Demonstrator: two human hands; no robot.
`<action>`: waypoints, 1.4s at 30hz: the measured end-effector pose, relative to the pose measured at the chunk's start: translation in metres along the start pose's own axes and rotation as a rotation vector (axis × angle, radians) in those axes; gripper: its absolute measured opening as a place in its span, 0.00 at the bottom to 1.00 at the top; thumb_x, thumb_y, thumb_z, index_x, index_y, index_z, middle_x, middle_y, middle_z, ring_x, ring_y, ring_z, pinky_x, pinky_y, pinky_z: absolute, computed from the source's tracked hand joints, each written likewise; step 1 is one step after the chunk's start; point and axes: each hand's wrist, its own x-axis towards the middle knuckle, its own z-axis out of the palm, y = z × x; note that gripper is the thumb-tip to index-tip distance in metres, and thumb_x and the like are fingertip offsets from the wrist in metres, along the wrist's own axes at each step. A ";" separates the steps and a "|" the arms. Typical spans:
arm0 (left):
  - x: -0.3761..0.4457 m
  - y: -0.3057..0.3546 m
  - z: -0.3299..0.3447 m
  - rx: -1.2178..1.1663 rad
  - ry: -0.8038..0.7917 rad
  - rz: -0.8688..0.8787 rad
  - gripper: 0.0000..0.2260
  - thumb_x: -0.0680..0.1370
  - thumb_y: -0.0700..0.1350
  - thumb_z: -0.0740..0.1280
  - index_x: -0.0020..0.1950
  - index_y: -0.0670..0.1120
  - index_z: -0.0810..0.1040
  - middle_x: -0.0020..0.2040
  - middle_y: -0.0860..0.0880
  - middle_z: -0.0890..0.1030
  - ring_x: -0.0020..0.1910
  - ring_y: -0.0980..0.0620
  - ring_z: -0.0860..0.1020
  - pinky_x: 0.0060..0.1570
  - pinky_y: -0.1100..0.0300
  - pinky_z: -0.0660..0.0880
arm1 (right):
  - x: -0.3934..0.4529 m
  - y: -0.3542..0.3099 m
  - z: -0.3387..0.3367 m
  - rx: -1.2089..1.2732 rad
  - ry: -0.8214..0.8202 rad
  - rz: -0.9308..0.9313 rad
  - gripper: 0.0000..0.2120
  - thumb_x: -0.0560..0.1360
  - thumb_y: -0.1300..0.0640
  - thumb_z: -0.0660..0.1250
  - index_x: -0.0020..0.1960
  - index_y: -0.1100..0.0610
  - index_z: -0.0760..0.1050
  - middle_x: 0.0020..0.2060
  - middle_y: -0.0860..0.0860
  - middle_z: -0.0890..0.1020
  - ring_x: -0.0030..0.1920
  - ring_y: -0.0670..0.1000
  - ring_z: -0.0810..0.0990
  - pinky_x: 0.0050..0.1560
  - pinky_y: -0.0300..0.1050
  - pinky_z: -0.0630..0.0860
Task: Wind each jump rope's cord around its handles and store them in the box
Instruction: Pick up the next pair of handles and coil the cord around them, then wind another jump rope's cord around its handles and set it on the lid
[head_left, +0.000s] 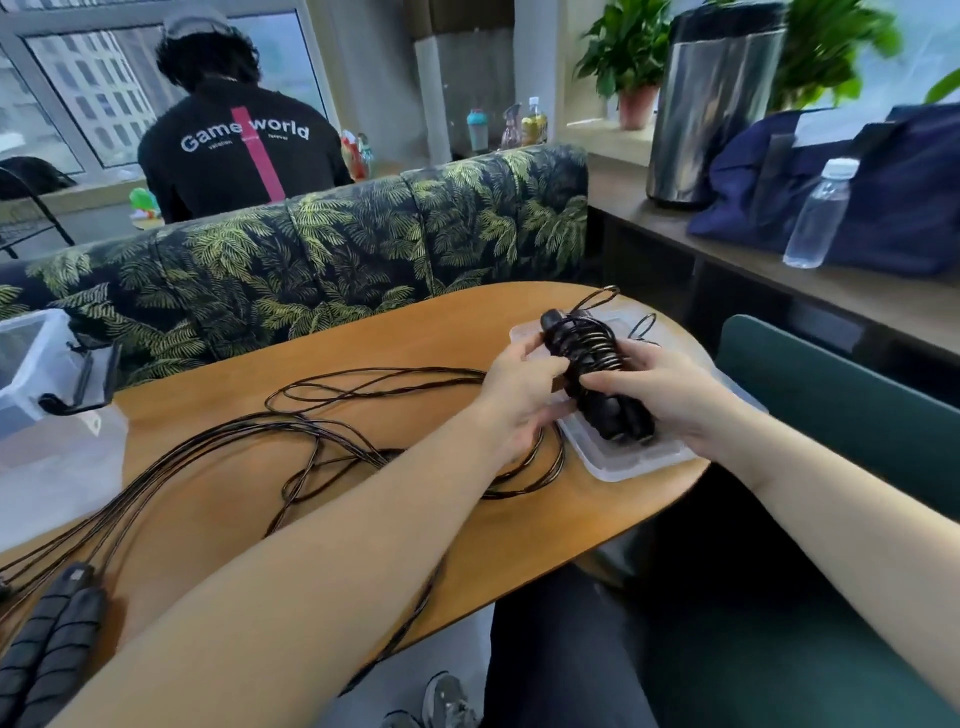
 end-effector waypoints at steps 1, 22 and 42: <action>0.004 0.000 0.007 0.002 -0.026 0.008 0.20 0.83 0.35 0.63 0.74 0.47 0.70 0.57 0.45 0.81 0.53 0.48 0.81 0.49 0.50 0.83 | 0.005 0.004 -0.012 0.008 0.017 0.004 0.29 0.65 0.45 0.79 0.65 0.43 0.77 0.53 0.48 0.86 0.55 0.53 0.85 0.60 0.55 0.80; 0.035 -0.033 0.033 0.416 0.027 0.031 0.07 0.83 0.43 0.61 0.58 0.48 0.78 0.57 0.48 0.78 0.50 0.51 0.80 0.42 0.59 0.78 | 0.055 0.071 -0.100 -0.277 0.182 0.253 0.40 0.73 0.41 0.72 0.79 0.52 0.60 0.70 0.54 0.74 0.63 0.56 0.76 0.60 0.48 0.74; -0.025 -0.028 -0.055 0.451 0.052 0.038 0.07 0.84 0.44 0.62 0.60 0.48 0.77 0.57 0.48 0.79 0.47 0.52 0.81 0.42 0.59 0.79 | -0.003 0.023 0.010 -0.761 0.140 -0.286 0.25 0.78 0.49 0.65 0.74 0.51 0.70 0.74 0.52 0.70 0.75 0.57 0.62 0.76 0.55 0.60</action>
